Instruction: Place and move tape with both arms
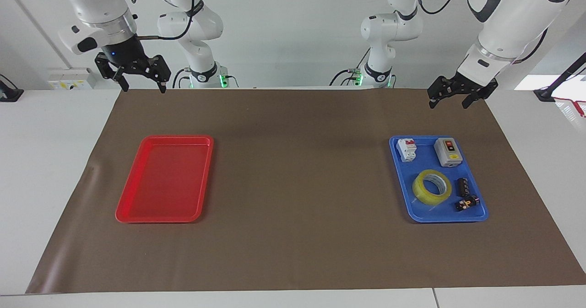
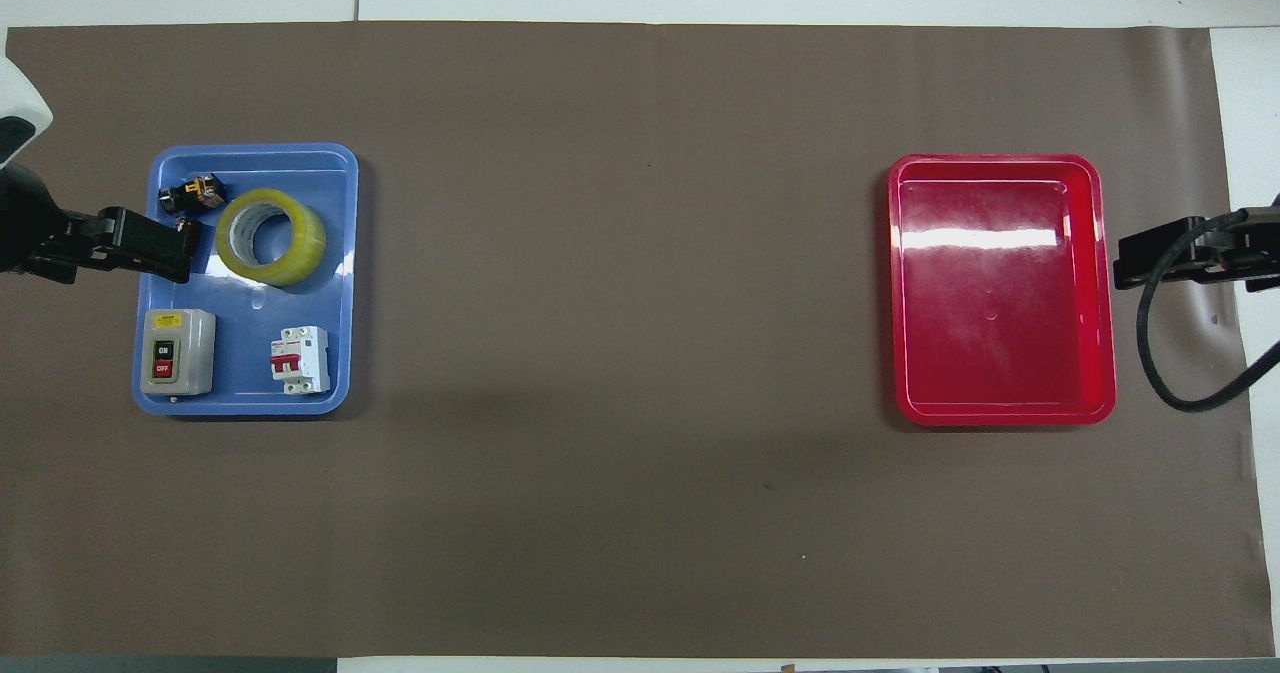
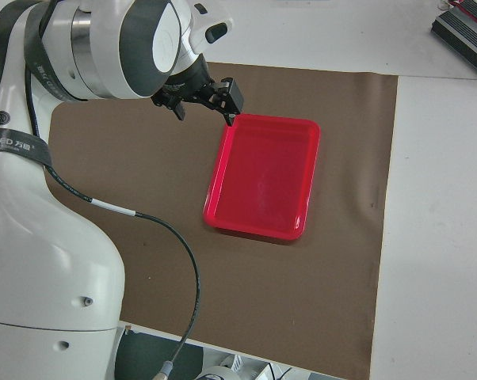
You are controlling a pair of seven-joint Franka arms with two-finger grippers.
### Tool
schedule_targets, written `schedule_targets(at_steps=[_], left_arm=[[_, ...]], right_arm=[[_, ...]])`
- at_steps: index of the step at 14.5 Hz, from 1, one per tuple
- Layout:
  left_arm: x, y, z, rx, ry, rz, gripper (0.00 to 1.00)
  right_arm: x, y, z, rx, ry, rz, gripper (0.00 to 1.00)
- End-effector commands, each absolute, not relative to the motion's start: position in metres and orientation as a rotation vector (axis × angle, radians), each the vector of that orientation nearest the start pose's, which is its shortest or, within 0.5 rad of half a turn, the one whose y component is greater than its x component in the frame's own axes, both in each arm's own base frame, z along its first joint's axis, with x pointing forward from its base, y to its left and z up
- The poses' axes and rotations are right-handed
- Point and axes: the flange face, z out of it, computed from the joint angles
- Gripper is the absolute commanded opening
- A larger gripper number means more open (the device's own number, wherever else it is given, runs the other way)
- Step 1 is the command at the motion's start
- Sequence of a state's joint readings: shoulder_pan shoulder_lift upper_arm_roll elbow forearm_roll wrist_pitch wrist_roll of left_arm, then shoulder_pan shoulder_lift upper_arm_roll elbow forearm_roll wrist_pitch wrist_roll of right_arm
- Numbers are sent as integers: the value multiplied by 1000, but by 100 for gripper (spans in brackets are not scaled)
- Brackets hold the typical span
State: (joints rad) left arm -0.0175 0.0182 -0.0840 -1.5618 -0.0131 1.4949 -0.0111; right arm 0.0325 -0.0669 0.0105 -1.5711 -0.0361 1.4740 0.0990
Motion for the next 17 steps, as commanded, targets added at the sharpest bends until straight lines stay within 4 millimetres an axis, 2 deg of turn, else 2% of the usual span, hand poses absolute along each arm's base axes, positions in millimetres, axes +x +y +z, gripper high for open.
schedule_targets(at_steps=[1,10,13,17], left_arm=[[548,-62,615,-3162,179,133,100],[550,-63,610,-3159,176,131,100],[551,-42,606,-3165,124,118,100],[566,-36,593,-3167,86,57,100]], right_arm=[[517,16,654,-3156,60,52,100],[517,16,654,-3156,60,52,100],[517,16,653,-3156,60,55,100],[517,16,654,-3156,60,52,100]])
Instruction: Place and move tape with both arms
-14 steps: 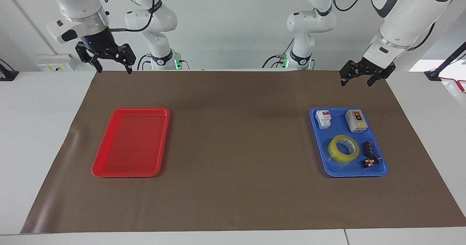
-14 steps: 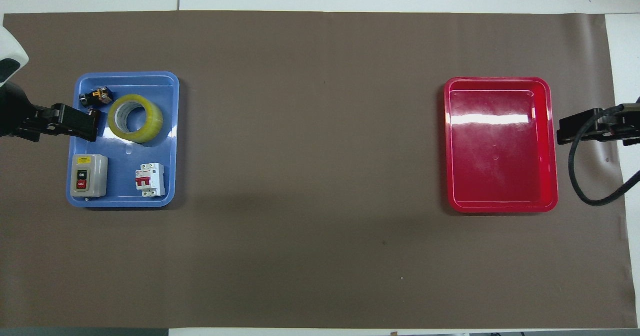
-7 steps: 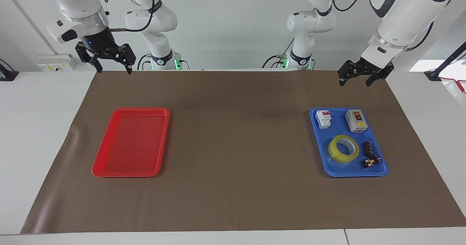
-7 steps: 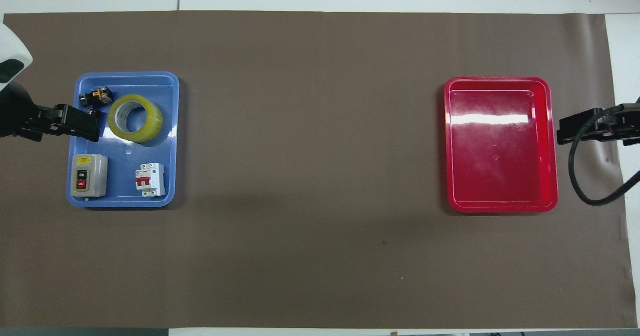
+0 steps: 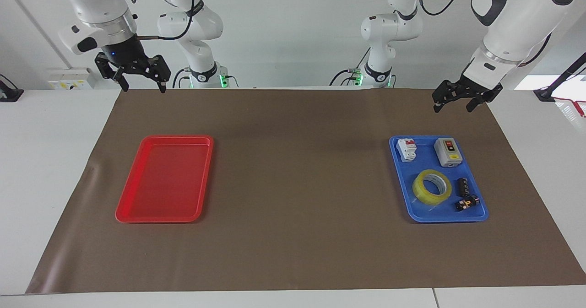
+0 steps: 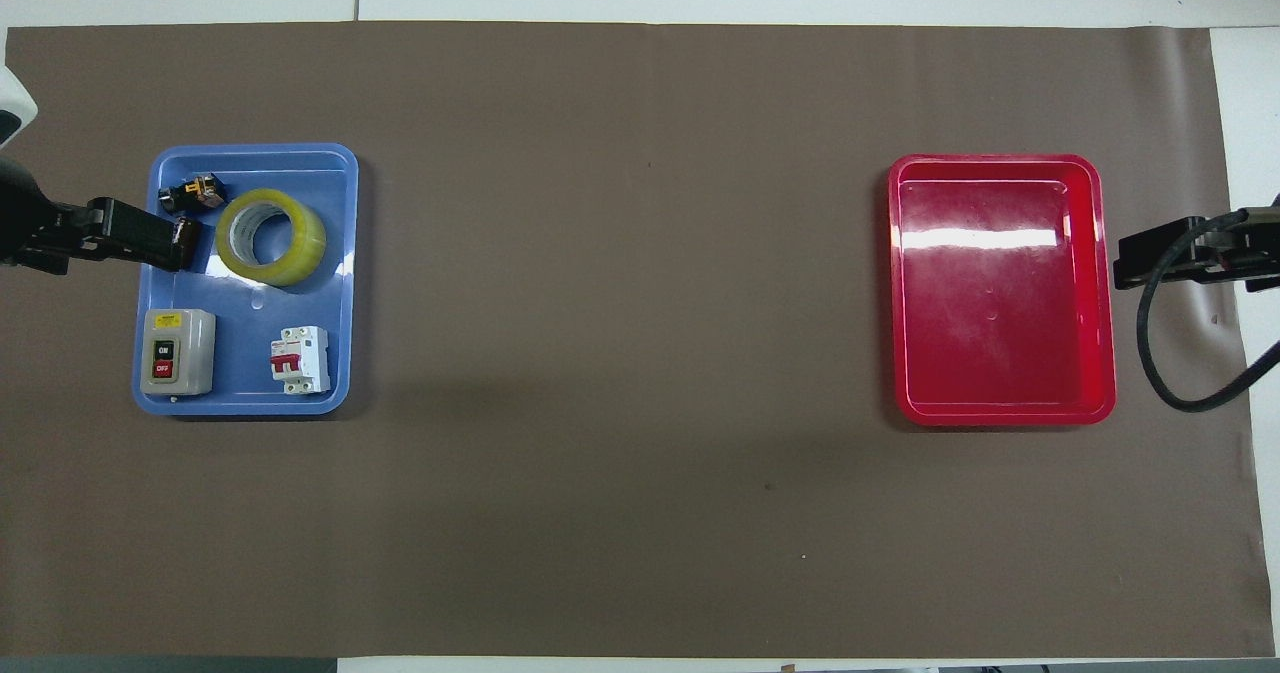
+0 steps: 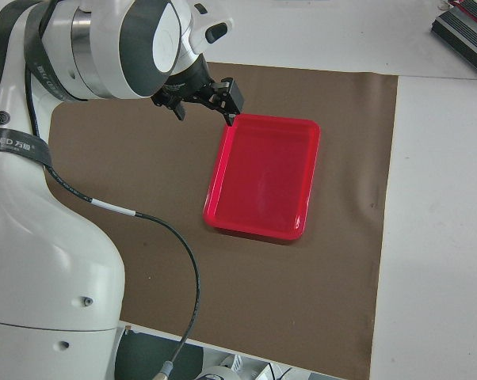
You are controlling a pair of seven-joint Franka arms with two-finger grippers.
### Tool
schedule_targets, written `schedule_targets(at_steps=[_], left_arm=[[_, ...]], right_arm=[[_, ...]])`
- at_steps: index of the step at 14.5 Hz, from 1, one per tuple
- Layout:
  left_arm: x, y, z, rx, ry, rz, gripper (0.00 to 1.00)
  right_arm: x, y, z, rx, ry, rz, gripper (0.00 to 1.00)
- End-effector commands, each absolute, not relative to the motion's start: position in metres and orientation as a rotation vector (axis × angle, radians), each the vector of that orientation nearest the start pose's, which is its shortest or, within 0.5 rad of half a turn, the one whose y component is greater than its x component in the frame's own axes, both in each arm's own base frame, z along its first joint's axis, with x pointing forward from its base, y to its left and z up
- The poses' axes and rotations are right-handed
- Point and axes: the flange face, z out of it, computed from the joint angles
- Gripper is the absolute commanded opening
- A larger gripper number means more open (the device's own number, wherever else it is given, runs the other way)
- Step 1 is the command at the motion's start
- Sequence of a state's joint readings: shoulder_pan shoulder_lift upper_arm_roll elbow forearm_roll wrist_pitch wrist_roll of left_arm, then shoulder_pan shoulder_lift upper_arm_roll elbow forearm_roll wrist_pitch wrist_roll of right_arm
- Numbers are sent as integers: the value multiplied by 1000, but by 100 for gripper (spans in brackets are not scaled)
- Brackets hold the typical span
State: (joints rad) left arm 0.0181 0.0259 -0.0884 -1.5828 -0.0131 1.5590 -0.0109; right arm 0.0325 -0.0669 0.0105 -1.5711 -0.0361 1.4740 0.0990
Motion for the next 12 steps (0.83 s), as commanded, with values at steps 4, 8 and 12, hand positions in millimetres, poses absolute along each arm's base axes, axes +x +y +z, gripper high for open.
schedule_targets(at_steps=[4,8,12], left_arm=[[606,-13,539,-3103,62,27,100],[643,25,464,-3110,-7,-11,100],[638,35,394,-3113,-22,-104,100]], right_arm=[[517,16,653,-3156,62,55,100],[517,16,653,-3156,60,55,100],[517,16,653,-3156,60,55,100]])
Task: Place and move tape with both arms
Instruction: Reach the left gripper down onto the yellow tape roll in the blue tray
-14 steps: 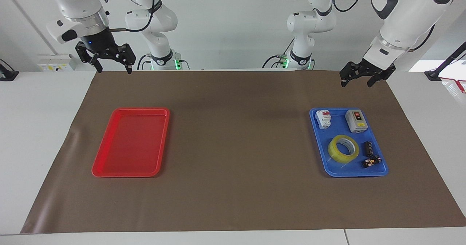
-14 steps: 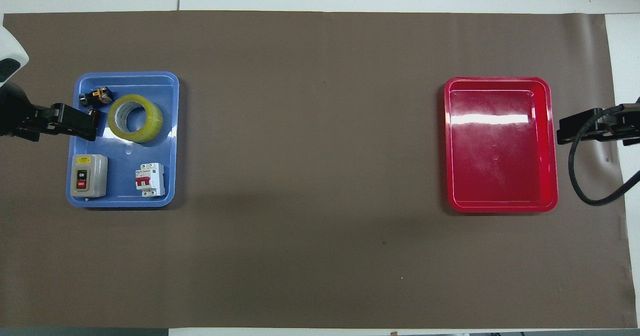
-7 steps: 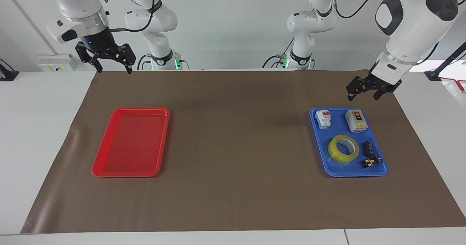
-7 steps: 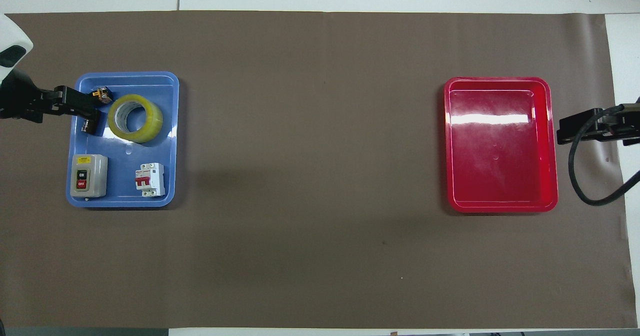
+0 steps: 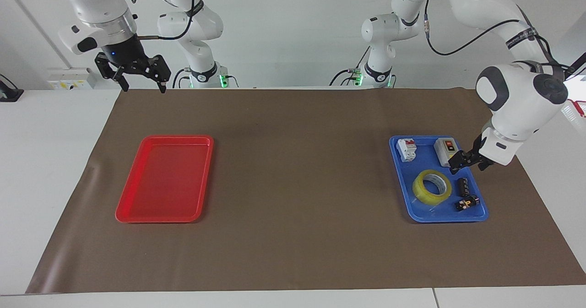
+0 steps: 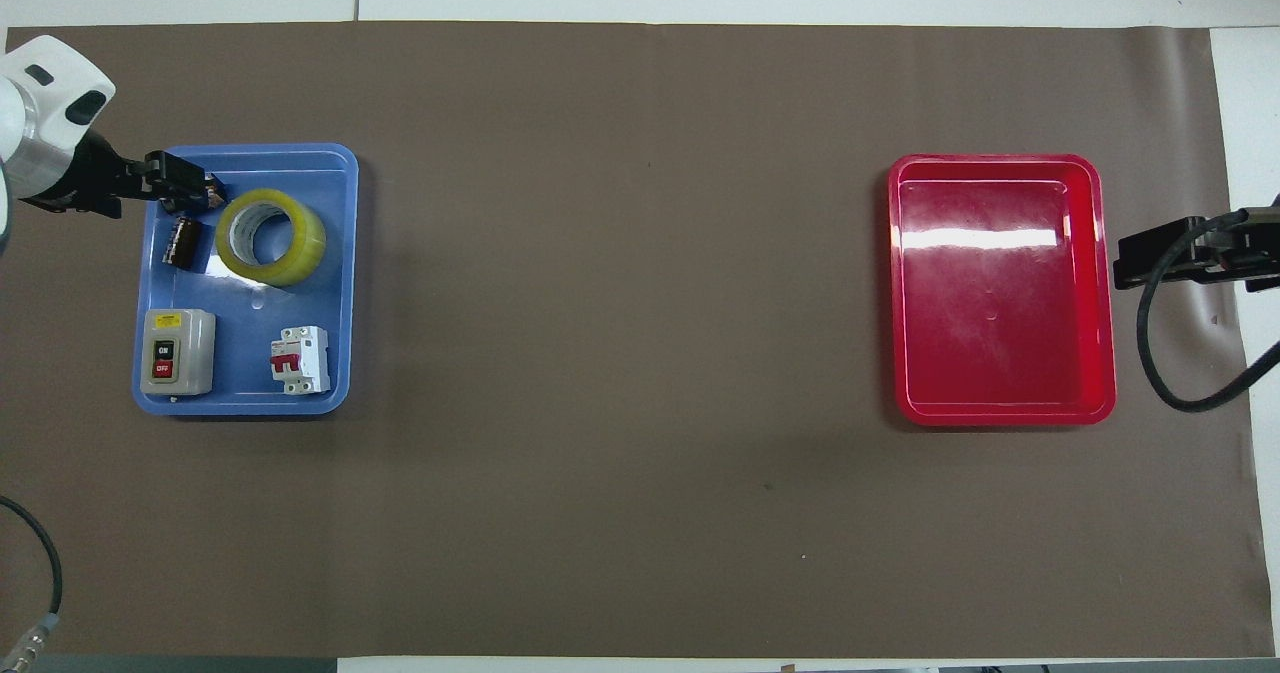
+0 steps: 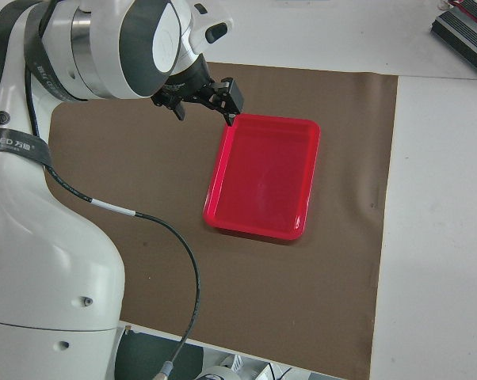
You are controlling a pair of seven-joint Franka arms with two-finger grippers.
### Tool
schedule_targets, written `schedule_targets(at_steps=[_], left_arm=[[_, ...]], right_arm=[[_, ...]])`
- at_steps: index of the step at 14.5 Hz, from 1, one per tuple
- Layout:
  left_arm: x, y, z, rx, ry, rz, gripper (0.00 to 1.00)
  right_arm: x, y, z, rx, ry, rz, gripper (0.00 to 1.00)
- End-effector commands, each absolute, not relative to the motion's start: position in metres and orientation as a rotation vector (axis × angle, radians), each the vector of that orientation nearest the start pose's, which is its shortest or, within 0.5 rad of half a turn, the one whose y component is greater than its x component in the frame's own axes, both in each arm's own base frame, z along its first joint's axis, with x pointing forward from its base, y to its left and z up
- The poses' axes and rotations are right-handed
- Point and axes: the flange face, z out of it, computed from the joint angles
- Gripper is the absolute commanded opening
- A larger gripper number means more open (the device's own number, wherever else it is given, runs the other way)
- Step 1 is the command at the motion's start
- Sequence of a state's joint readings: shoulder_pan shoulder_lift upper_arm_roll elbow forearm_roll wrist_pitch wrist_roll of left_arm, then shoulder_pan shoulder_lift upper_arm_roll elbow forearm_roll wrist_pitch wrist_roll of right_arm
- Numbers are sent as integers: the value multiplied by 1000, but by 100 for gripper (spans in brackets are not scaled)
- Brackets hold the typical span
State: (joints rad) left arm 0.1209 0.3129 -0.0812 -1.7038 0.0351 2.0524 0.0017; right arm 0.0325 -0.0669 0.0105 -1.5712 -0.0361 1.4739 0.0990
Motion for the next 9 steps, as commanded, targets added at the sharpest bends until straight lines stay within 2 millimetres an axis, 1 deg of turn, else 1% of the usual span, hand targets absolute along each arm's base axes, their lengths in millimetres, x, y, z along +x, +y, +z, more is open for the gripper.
schedule_targets(at_steps=[1,2,4,6,9], left_arm=[[637,37,380,-3116,-32,-90,100],[636,37,372,-3117,-41,-73,100],[633,37,366,-3119,-51,-57,99],[632,35,356,-3122,-57,-50,93],[633,25,342,-3124,-104,-65,85]], right_arm=[[517,16,653,-3156,60,55,100],[517,16,653,-3156,60,55,100],[517,16,654,-3156,60,52,100],[517,16,653,-3156,60,55,100],[517,16,653,-3156,60,55,100]])
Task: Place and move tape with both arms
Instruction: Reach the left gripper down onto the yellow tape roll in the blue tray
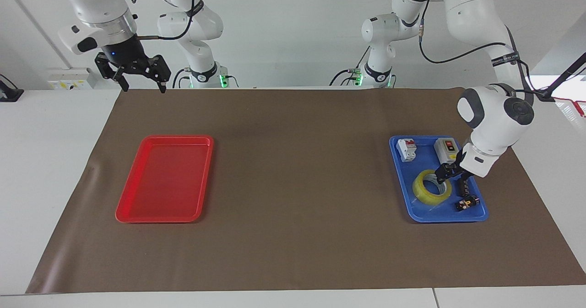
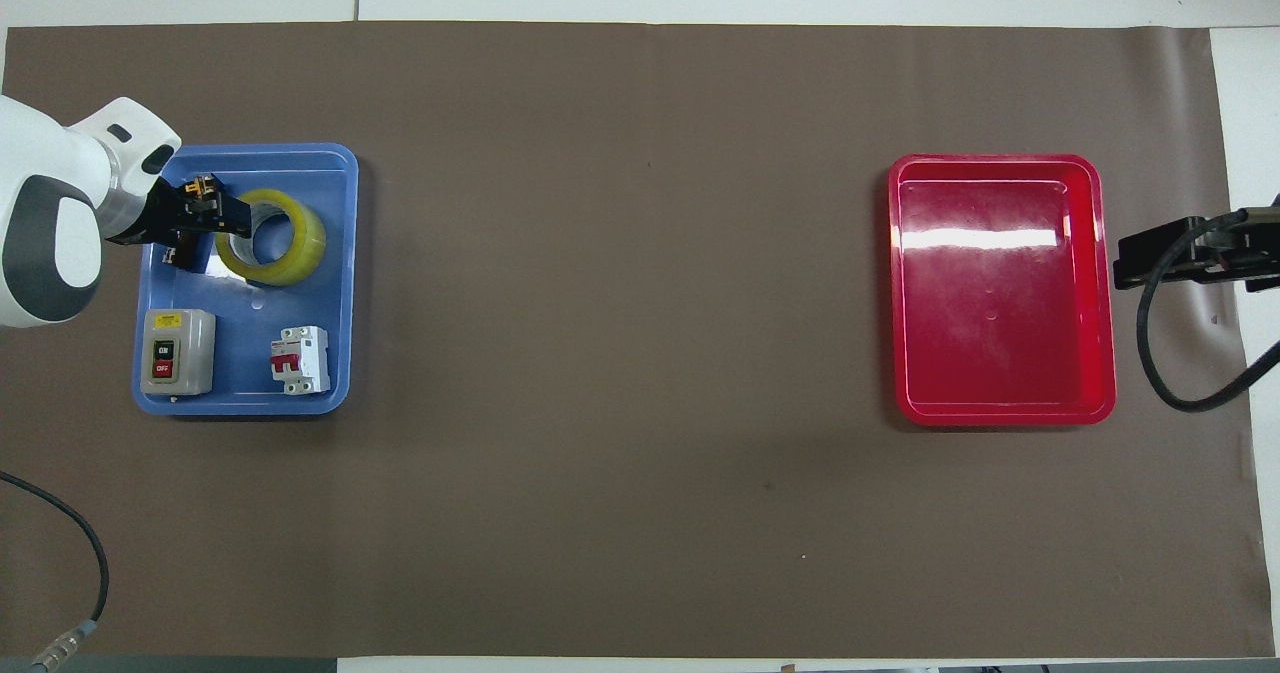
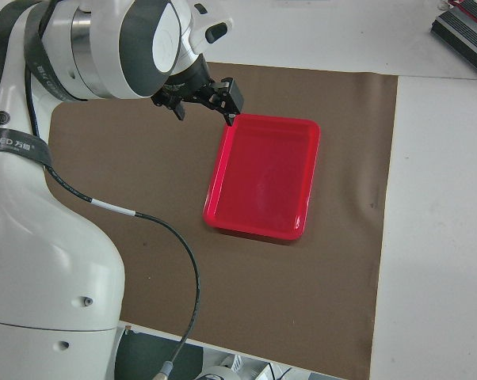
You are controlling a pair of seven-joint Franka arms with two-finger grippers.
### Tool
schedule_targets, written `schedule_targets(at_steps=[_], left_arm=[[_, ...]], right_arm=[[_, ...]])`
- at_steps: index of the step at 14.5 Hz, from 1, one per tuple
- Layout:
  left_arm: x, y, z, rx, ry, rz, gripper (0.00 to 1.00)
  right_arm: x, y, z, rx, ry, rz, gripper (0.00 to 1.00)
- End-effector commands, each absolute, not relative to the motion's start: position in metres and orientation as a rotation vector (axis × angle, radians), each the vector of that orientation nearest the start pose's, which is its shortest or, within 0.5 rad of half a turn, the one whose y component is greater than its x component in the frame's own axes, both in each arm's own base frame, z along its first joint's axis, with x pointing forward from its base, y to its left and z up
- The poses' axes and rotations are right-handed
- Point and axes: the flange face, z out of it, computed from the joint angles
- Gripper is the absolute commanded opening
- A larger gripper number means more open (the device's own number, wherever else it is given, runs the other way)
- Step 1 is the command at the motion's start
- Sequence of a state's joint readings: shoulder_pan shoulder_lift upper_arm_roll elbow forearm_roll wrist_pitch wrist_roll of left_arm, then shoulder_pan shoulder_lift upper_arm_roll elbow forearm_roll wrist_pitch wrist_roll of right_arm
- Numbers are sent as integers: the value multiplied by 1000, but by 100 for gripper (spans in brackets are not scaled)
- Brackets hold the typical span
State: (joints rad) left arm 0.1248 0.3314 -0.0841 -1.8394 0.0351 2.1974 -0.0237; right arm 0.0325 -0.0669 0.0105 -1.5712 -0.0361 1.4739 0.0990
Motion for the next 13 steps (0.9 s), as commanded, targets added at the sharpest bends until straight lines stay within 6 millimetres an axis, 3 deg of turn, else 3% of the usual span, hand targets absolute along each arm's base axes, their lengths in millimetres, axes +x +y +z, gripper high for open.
schedule_targets(at_steps=[1,6,9,11,12,13], left_arm=[[633,26,337,-3124,-106,-61,83],[633,26,333,-3125,-110,-61,74],[631,22,329,-3125,-136,-49,35],[626,21,323,-3125,-145,-28,19],[626,21,324,-3124,-150,-20,1],[628,20,329,-3123,-163,-13,0]], right_arm=[[517,16,653,-3156,60,55,100],[517,16,653,-3156,60,54,100],[517,16,653,-3156,60,54,100],[517,16,653,-3156,60,55,100],[517,16,653,-3156,60,57,100],[517,16,653,-3156,60,55,100]])
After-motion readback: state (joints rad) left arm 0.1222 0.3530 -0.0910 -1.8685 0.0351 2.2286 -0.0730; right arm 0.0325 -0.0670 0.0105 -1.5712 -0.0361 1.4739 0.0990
